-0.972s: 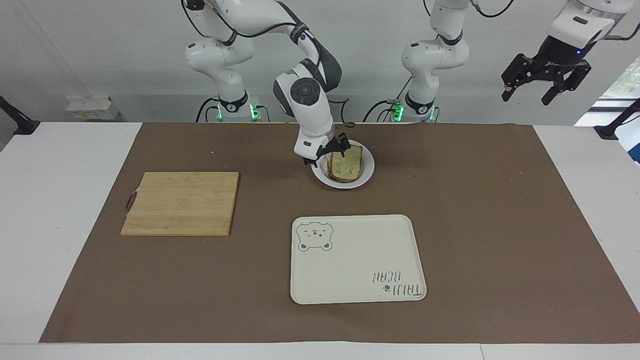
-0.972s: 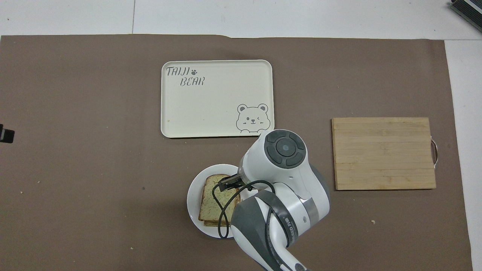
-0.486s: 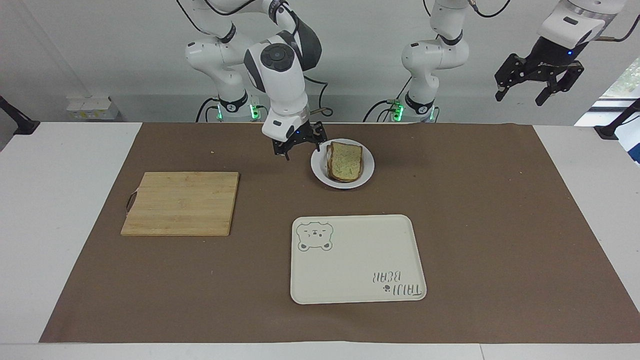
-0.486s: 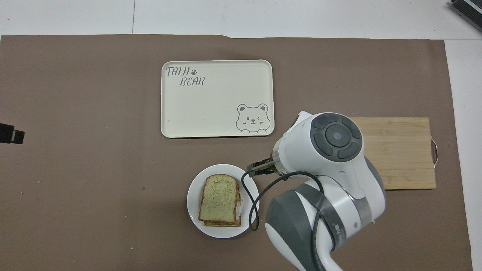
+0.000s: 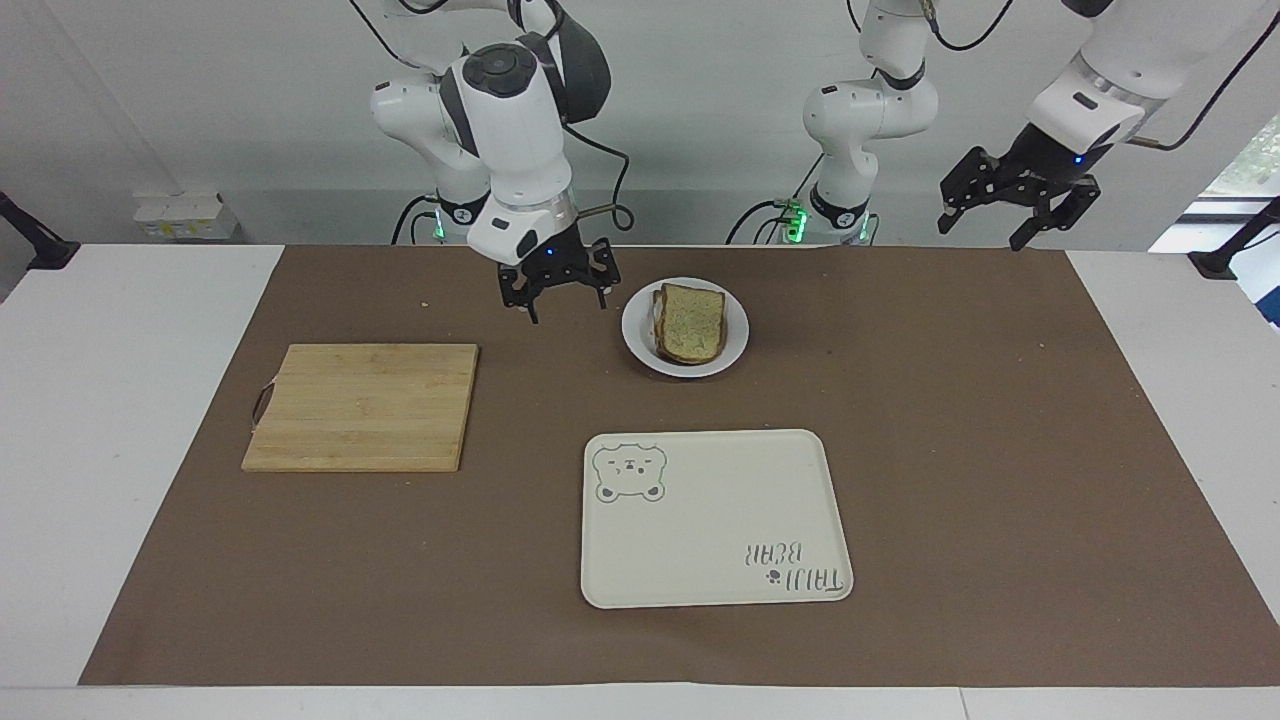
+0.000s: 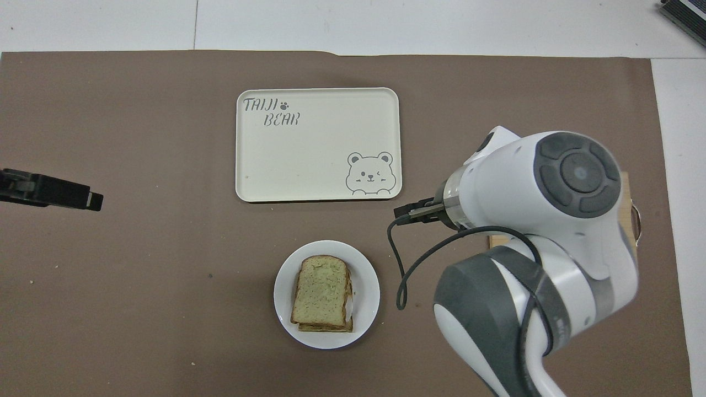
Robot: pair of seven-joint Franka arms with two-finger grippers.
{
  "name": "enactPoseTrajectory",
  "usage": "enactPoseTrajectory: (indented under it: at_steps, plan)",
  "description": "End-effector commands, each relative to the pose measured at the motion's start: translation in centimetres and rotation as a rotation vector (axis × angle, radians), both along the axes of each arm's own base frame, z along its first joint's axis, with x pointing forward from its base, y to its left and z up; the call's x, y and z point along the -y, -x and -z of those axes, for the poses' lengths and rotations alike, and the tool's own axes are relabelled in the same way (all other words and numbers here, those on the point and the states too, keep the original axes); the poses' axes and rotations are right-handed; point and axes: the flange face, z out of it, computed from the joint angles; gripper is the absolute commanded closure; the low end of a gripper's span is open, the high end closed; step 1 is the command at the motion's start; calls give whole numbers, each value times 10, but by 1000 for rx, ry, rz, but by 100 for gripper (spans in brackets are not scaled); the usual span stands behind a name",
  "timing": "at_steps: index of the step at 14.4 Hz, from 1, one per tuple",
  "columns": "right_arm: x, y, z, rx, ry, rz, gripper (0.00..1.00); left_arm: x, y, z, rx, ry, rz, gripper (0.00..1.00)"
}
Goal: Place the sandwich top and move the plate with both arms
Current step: 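Withdraw the right gripper while the left gripper reaches the plate rim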
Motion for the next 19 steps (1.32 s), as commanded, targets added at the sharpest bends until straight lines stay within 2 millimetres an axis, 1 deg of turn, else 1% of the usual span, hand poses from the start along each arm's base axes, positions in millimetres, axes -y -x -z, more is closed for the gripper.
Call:
enactPoseTrajectory:
  at_steps: [1,3,4,6,8,9,11,12,13,14,15,16,18,19]
  plan:
    - [20,1,-31,40,18,8,0,13,11,52,0,86,56,0]
    - [29,2,-51,34,22,20,0,25,18,91,19,162,81,0]
    - [34,2,-64,28,27,27,0,24,24,113,36,185,66,0]
    - [40,2,-82,28,27,35,0,38,41,152,56,266,91,0]
    - [51,0,-98,32,25,55,0,41,51,189,55,338,83,0]
    - [53,0,-103,36,24,60,0,49,57,207,48,367,91,0]
    - [63,-2,-105,38,22,76,0,57,65,246,38,446,71,0]
    - [69,-2,-109,45,19,87,0,62,70,263,46,468,73,0]
    - [77,0,-117,58,14,100,0,66,77,277,51,471,79,0]
    - [83,-1,-119,61,14,109,0,69,82,289,46,481,56,0]
    - [90,2,-126,74,11,120,0,72,86,300,32,501,29,0]
    - [97,4,-132,84,8,132,0,75,87,307,31,510,38,0]
    - [113,8,-144,102,-2,161,0,75,93,321,5,523,18,12]
    - [120,9,-147,108,-4,172,0,80,97,325,-5,522,26,16]
